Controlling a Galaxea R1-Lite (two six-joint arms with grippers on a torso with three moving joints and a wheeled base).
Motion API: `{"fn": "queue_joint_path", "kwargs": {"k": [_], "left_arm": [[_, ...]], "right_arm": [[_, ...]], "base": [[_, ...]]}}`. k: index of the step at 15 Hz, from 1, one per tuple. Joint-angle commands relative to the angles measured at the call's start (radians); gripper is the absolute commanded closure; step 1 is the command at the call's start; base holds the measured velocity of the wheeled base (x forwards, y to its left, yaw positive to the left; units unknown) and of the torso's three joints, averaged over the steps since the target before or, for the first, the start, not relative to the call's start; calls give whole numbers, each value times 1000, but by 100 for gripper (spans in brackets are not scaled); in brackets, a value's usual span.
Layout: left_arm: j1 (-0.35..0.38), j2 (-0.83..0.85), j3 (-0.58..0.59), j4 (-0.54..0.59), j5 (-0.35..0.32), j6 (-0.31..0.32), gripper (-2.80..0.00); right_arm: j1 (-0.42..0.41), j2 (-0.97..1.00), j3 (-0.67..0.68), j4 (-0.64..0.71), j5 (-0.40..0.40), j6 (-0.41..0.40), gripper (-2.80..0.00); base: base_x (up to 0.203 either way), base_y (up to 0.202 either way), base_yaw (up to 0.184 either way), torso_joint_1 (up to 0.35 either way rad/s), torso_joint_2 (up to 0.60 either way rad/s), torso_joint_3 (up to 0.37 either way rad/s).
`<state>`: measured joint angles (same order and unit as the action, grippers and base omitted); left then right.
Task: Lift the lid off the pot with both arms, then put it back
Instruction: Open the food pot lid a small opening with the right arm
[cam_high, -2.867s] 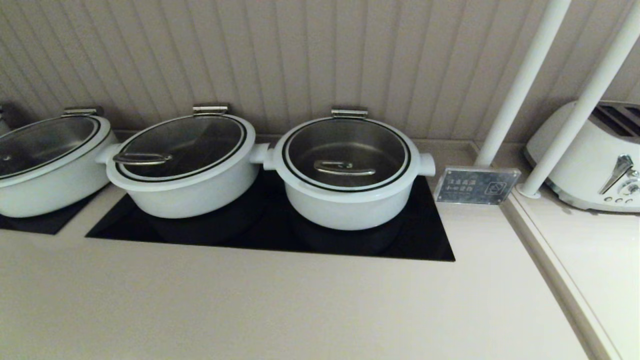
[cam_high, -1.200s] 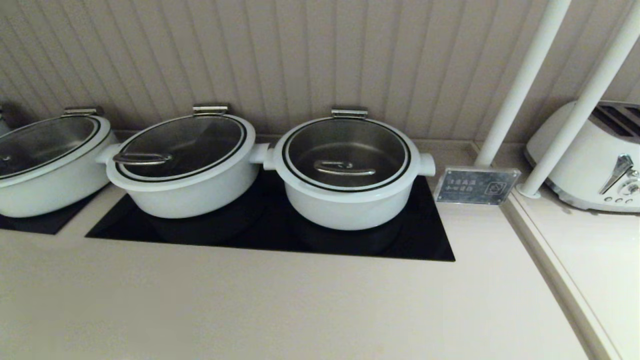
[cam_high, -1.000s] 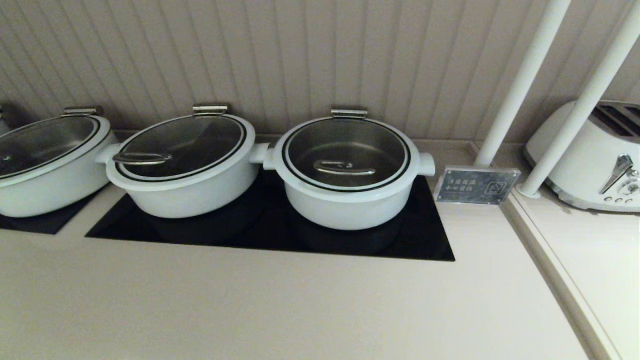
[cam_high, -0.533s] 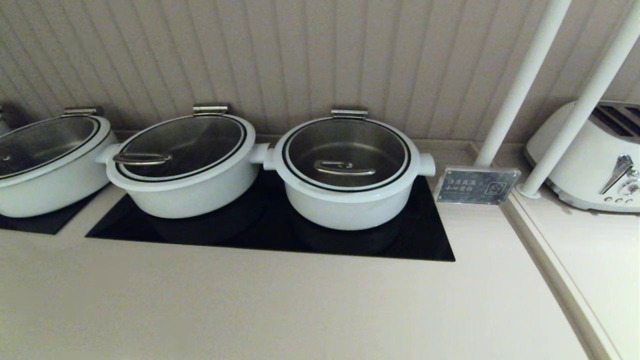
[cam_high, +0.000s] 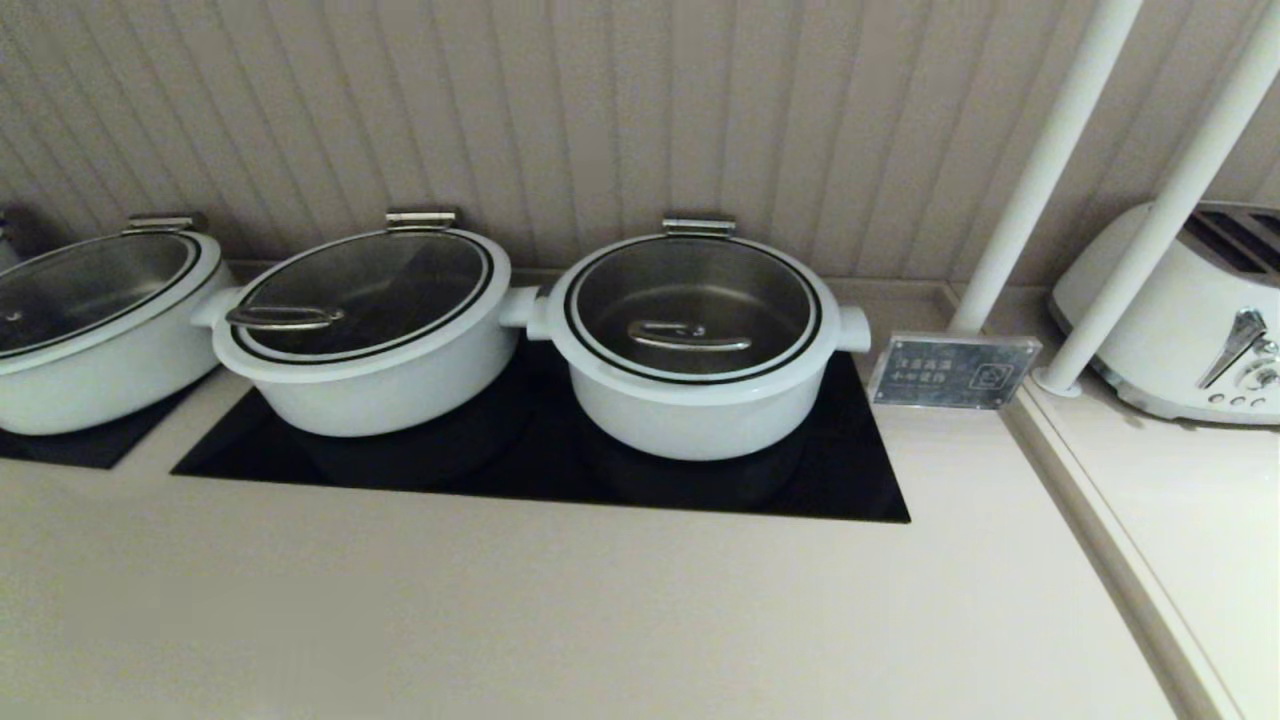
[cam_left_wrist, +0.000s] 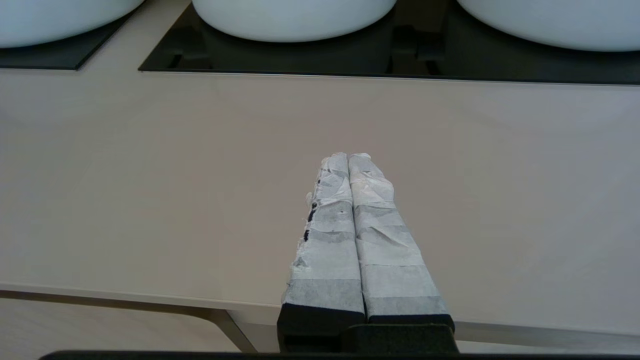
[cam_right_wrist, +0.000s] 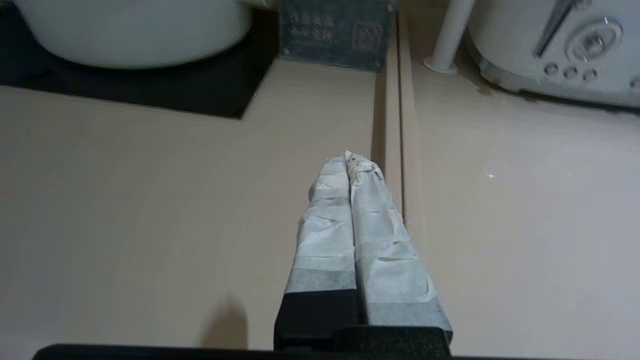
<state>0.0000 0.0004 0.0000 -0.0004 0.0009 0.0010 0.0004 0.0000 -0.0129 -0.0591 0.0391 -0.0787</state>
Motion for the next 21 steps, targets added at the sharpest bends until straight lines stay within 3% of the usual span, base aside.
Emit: {"fn": "queue_joint_path", "kwargs": {"k": [1, 6, 14, 21], "left_arm": [[0, 0, 0, -1, 1, -1, 0], [0, 0, 0, -1, -1, 0, 0], [0, 0, 0, 0, 0, 0, 0], [0, 0, 0, 0, 1, 0, 0]], "right_arm": [[2, 0, -21, 1, 20, 0, 0], [3, 11, -85, 4, 67, -3, 0], [4, 335, -306, -23, 287, -23, 0], [6, 814, -427, -335, 478, -68, 0]], "base": [[0, 0, 0, 0, 0, 0], [0, 0, 0, 0, 0, 0], [0, 0, 0, 0, 0, 0], [0, 0, 0, 0, 0, 0]]}}
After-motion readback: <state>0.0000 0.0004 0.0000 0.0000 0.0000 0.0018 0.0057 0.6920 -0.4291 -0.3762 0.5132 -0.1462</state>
